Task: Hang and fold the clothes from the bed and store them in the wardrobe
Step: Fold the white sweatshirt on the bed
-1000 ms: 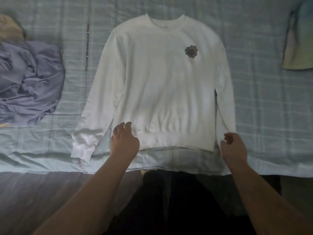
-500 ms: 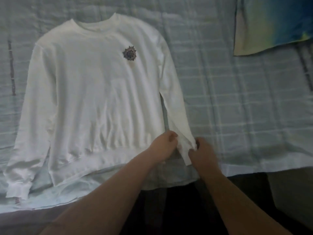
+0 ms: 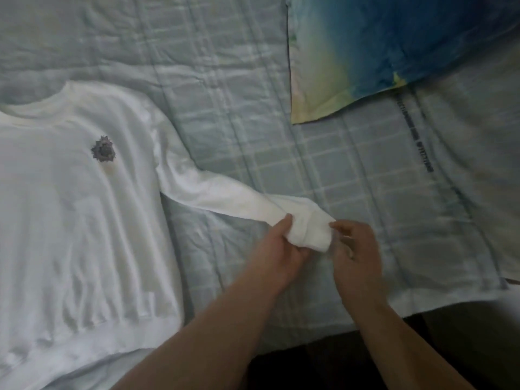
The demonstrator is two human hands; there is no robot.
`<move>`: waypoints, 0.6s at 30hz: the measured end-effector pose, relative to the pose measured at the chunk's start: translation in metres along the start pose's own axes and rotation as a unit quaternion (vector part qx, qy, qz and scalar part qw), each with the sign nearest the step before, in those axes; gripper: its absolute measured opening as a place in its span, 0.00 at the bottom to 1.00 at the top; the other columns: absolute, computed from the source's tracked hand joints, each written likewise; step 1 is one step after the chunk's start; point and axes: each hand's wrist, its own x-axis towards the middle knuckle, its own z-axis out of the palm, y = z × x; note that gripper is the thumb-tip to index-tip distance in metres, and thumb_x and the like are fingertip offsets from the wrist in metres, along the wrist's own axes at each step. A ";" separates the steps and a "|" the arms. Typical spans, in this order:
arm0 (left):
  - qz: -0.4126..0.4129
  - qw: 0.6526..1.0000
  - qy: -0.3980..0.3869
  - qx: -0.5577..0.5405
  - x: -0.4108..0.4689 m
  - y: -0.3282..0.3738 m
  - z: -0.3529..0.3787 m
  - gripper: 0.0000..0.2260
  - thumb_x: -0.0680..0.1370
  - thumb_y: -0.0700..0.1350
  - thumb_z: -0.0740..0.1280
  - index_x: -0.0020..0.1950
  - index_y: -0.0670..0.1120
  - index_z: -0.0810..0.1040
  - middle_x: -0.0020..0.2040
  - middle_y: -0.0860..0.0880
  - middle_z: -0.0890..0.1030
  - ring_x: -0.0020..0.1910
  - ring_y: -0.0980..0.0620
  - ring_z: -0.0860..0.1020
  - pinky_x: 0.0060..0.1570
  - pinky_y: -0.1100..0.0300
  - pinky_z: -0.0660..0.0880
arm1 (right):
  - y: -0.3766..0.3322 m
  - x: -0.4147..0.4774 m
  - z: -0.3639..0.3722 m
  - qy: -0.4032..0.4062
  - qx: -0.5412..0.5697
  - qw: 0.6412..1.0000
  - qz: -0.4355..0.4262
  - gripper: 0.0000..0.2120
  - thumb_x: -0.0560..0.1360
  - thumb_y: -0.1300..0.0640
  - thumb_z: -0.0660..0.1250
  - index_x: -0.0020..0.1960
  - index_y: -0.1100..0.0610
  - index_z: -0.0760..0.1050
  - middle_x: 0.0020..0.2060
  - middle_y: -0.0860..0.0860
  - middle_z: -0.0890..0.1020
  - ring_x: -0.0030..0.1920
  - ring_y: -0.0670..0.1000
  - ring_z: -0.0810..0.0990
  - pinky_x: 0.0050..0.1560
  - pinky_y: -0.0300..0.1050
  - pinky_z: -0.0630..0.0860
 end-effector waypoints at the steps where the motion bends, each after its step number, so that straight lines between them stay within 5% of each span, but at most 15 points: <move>1: 0.003 1.000 0.010 -0.006 0.008 -0.004 0.003 0.12 0.83 0.42 0.60 0.60 0.38 0.78 0.53 0.39 0.85 0.48 0.44 0.85 0.46 0.50 0.83 | 0.011 0.015 0.001 0.028 0.027 0.994 0.101 0.08 0.79 0.60 0.63 0.53 0.49 0.77 0.53 0.49 0.79 0.53 0.47 0.79 0.55 0.43 0.75; 2: 0.001 1.000 0.017 -0.008 0.014 -0.009 0.007 0.12 0.83 0.41 0.59 0.59 0.37 0.79 0.51 0.39 0.85 0.46 0.45 0.86 0.42 0.52 0.83 | 0.019 0.031 0.002 0.006 0.071 0.977 0.199 0.05 0.79 0.56 0.64 0.53 0.51 0.78 0.53 0.52 0.82 0.52 0.50 0.81 0.53 0.46 0.77; 4: -0.003 0.999 0.036 -0.002 0.022 -0.017 0.012 0.12 0.84 0.41 0.59 0.58 0.37 0.79 0.51 0.39 0.85 0.45 0.45 0.86 0.40 0.54 0.83 | 0.033 0.057 0.003 -0.085 0.227 0.902 0.357 0.16 0.78 0.46 0.66 0.58 0.57 0.79 0.55 0.57 0.84 0.54 0.55 0.84 0.57 0.52 0.79; 6: 0.000 0.999 0.052 0.007 0.028 -0.020 0.015 0.13 0.83 0.41 0.61 0.62 0.36 0.78 0.55 0.38 0.84 0.48 0.44 0.85 0.43 0.53 0.83 | 0.036 0.070 0.004 -0.124 0.304 0.859 0.394 0.21 0.78 0.44 0.65 0.61 0.60 0.79 0.56 0.58 0.84 0.57 0.57 0.83 0.61 0.56 0.77; 10: -0.026 0.994 0.069 0.082 0.032 -0.012 0.018 0.16 0.82 0.43 0.62 0.68 0.38 0.75 0.60 0.39 0.82 0.51 0.44 0.84 0.51 0.49 0.82 | 0.025 0.085 0.005 -0.006 0.082 0.975 0.208 0.11 0.77 0.51 0.65 0.51 0.57 0.80 0.49 0.54 0.84 0.47 0.53 0.83 0.55 0.54 0.79; 12: -0.051 0.976 0.085 0.193 0.024 -0.001 0.022 0.12 0.82 0.46 0.62 0.62 0.41 0.78 0.53 0.41 0.83 0.45 0.47 0.84 0.47 0.51 0.82 | 0.016 0.095 0.001 0.052 0.006 0.990 0.130 0.13 0.77 0.49 0.61 0.53 0.58 0.76 0.48 0.55 0.81 0.48 0.55 0.80 0.51 0.50 0.76; 15: 0.003 0.888 0.122 0.442 0.006 0.029 0.037 0.08 0.82 0.46 0.63 0.52 0.45 0.80 0.45 0.46 0.82 0.38 0.51 0.81 0.38 0.59 0.77 | 0.002 0.110 -0.009 0.100 0.004 0.994 0.046 0.07 0.82 0.59 0.60 0.55 0.62 0.73 0.46 0.54 0.76 0.46 0.48 0.73 0.45 0.39 0.65; 18: 0.187 0.771 0.145 0.591 0.005 0.060 0.052 0.06 0.79 0.42 0.64 0.45 0.47 0.79 0.42 0.50 0.83 0.41 0.50 0.80 0.42 0.58 0.75 | -0.005 0.127 -0.017 0.153 -0.034 0.988 -0.012 0.07 0.82 0.64 0.60 0.56 0.67 0.73 0.45 0.53 0.73 0.43 0.40 0.66 0.43 0.35 0.61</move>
